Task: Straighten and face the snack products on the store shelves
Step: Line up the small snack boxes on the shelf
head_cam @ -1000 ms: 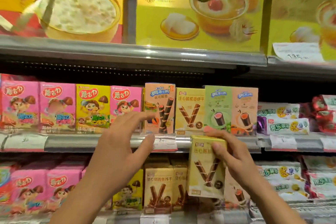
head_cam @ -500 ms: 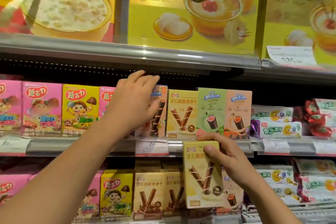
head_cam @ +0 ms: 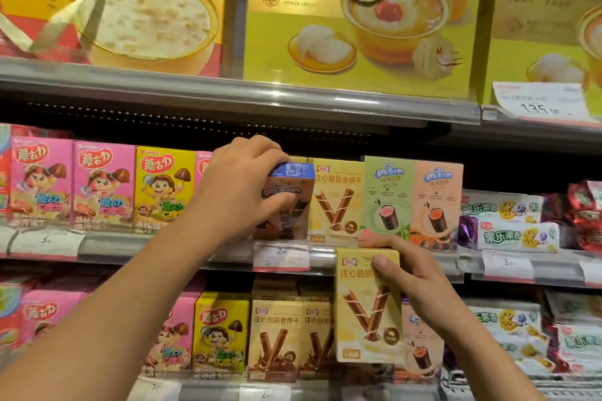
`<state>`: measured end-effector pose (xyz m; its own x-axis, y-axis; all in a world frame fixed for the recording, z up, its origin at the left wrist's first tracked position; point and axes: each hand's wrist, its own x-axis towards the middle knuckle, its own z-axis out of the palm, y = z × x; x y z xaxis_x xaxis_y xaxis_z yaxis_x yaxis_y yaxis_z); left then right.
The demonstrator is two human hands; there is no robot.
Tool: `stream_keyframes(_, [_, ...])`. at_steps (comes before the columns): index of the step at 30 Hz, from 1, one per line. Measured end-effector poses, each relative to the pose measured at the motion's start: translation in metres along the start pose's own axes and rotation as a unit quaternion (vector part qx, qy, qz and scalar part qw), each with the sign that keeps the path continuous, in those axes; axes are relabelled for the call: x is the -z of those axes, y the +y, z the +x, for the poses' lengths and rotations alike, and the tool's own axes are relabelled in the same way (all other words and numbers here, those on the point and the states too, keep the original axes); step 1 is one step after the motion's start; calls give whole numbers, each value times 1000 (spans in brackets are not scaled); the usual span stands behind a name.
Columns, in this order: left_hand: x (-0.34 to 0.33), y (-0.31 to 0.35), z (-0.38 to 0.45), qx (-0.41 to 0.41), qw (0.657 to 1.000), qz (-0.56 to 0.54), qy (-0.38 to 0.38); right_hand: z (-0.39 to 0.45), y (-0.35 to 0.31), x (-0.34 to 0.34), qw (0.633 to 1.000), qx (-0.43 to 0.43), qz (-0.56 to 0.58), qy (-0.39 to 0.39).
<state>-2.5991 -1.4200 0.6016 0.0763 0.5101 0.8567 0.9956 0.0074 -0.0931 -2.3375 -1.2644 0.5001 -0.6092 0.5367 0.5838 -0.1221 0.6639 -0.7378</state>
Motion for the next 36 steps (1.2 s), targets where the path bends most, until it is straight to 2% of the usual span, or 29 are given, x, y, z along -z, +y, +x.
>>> stream_keyframes(5, [35, 7, -10, 2, 998, -42, 46, -1, -4, -1, 1000, -7, 2, 6])
stream_keyframes(8, [60, 10, -22, 22, 992, -113, 55, -1, -4, 1, 1000, -13, -9, 6])
stream_keyframes(11, [65, 3, -46, 49, 987, -149, -24, 1, -8, -1, 1000, -28, 5, 10])
stream_keyframes(16, [24, -18, -88, 71, 978, -136, -143, 6, -29, -6, 1000, 2, -18, 18])
stream_keyframes(22, [-13, -37, -125, 49, 970, -153, -184, 27, -65, -19, 993, 82, -78, 22])
stream_keyframes(30, [-33, -51, -142, 46, 967, -195, -155, 78, -118, -42, 972, 145, -181, 36])
stream_keyframes(36, [-37, -56, -145, 39, 964, -219, -147, 111, -132, -56, 958, 135, -247, 55])
